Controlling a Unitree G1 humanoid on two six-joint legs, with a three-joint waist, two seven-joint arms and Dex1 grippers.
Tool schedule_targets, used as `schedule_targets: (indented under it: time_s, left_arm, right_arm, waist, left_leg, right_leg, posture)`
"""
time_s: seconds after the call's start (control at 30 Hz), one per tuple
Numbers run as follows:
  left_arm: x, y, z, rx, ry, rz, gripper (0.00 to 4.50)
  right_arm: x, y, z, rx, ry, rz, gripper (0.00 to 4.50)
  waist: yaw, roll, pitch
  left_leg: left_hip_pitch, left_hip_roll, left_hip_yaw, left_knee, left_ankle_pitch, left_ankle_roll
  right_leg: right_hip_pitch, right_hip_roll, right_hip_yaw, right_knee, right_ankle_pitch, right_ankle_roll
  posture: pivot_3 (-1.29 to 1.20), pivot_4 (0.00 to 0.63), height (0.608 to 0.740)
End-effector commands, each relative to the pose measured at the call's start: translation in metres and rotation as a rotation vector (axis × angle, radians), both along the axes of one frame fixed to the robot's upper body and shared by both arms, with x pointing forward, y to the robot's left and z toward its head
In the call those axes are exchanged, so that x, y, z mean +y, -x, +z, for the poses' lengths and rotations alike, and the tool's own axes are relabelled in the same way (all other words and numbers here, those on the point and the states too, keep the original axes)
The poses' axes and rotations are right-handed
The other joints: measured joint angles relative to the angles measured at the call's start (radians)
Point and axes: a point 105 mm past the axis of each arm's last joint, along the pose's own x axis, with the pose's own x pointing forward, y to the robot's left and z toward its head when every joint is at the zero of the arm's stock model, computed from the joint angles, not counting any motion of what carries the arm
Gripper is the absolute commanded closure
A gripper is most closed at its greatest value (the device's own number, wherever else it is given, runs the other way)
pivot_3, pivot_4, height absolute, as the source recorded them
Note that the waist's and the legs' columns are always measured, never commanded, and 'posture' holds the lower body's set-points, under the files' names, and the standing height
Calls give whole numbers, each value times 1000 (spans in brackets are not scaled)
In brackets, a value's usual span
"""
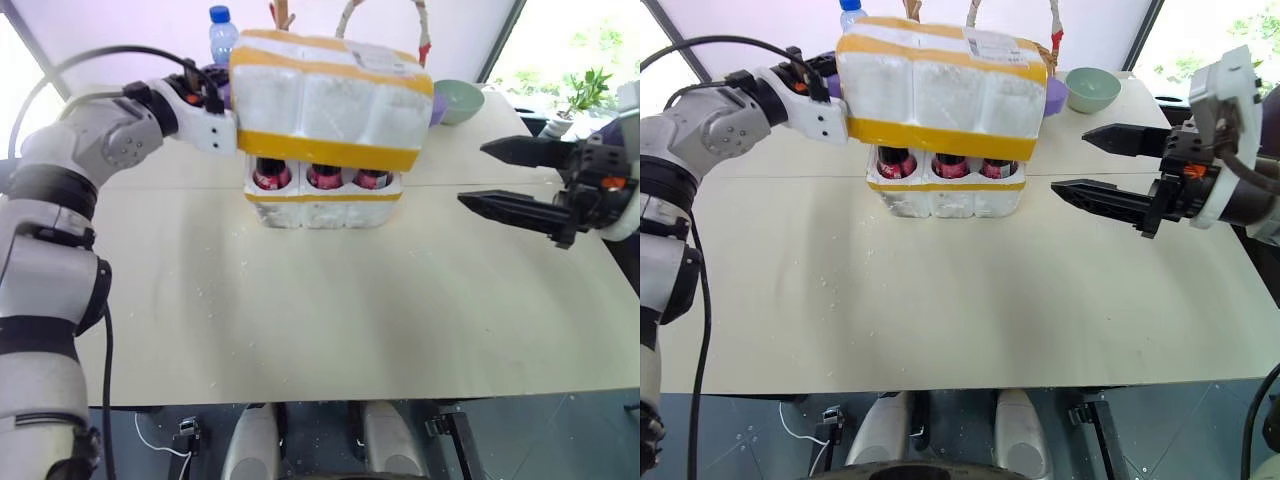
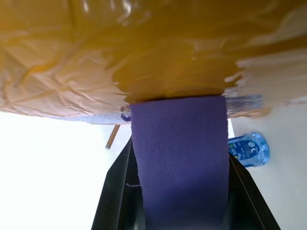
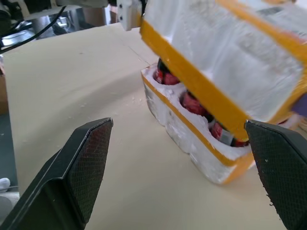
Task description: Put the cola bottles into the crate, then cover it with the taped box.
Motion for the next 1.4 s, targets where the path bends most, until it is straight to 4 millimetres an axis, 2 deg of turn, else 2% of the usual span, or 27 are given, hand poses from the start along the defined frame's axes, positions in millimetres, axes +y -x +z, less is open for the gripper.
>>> schedule_targets:
  time_s: [0.03,0.17,0.27,0.43,0.57,0.73,0.8,0.83,0.87,0.9,0.97,1.07,1.13,1.2,1.4]
  left_arm:
    - [7,3,7,-46,-8,6,3455]
    - [14,1,-9,-31,-44,28,3455]
    - [16,4,-21,-4,-26,18,2549]
    - [23,13,-29,-23,-36,-10,46]
    - [34,30,-34,-48,-42,-56,46]
    - [62,65,-50,109,76,-103,46]
    - [76,71,-59,231,169,-41,46]
    - [94,70,-69,383,302,75,46]
    - [101,77,-77,573,443,114,46]
    - [99,85,-77,728,599,100,46]
    - [88,102,-62,1009,856,33,46]
    - [79,129,-40,1292,981,-56,46]
    - [80,146,-33,1420,953,-50,46]
    - [81,156,-30,1479,910,-27,46]
    - [89,148,-24,1427,899,34,46]
  right_arm:
    - [-1,8,10,-60,9,-15,0]
    - [-2,7,9,-60,7,-25,0]
    - [-2,5,9,-61,3,-28,0]
    - [-1,0,9,-53,3,-14,0]
    - [0,-7,7,-44,1,-9,0]
    - [-2,-11,-1,-22,9,-8,0]
    - [-5,-13,-4,-11,12,-14,0]
    - [-7,-15,-7,-2,22,-21,0]
    - [-9,-18,-11,6,36,-27,0]
    - [-10,-19,-15,12,49,-30,0]
    - [-11,-22,-19,19,64,-24,0]
    - [-13,-26,-24,27,80,-21,0]
    - [-15,-29,-27,30,94,-22,0]
    - [-17,-31,-27,31,97,-22,0]
    - [-17,-34,-27,27,106,-14,0]
  waist:
    - [0,0,0]
    - [-1,0,0]
    - [-1,0,0]
    - [0,0,0]
    - [-2,0,0]
    - [-5,0,0]
    - [-3,0,0]
    - [-1,1,-1]
    - [-3,1,-1]
    - [-5,1,-1]
    - [0,1,0]
    - [-1,-1,0]
    - [-5,-1,-1]
    - [-6,3,-2]
    - [-4,5,-3]
  left_leg:
    - [0,0,0,0,0,0]
    - [0,0,0,0,0,0]
    - [0,0,0,0,0,0]
    - [0,0,0,0,0,0]
    - [0,0,0,0,0,0]
    - [1,1,0,0,0,0]
    - [1,1,0,0,0,0]
    - [1,1,0,0,0,0]
    - [1,1,0,0,0,0]
    - [1,1,0,0,0,0]
    - [1,2,0,0,0,0]
    - [0,1,-2,2,1,-1]
    - [2,0,-2,2,1,-1]
    - [3,0,-2,1,1,-1]
    - [6,2,-1,-1,1,-1]
  right_leg:
    - [0,0,0,0,0,0]
    - [0,0,0,0,0,0]
    - [0,0,0,0,0,0]
    - [0,0,0,0,0,0]
    - [0,0,0,0,0,0]
    - [0,0,0,0,0,0]
    - [0,0,0,0,0,-1]
    - [0,0,0,0,0,-1]
    - [1,-1,0,1,0,-1]
    - [1,-1,0,1,0,-1]
    - [1,-1,0,1,0,-2]
    - [2,0,-1,0,0,-2]
    - [3,0,0,-1,0,-2]
    - [4,0,0,-1,0,-2]
    - [5,3,0,0,-2,-5]
  posture:
    - [0,150,740]
    - [0,150,740]
    - [0,150,740]
    - [0,150,740]
    - [0,150,740]
    - [0,150,740]
    - [0,150,740]
    - [0,150,740]
    - [0,150,740]
    - [0,150,740]
    - [0,150,740]
    - [0,150,740]
    - [0,150,740]
    - [0,150,740]
    - [0,150,740]
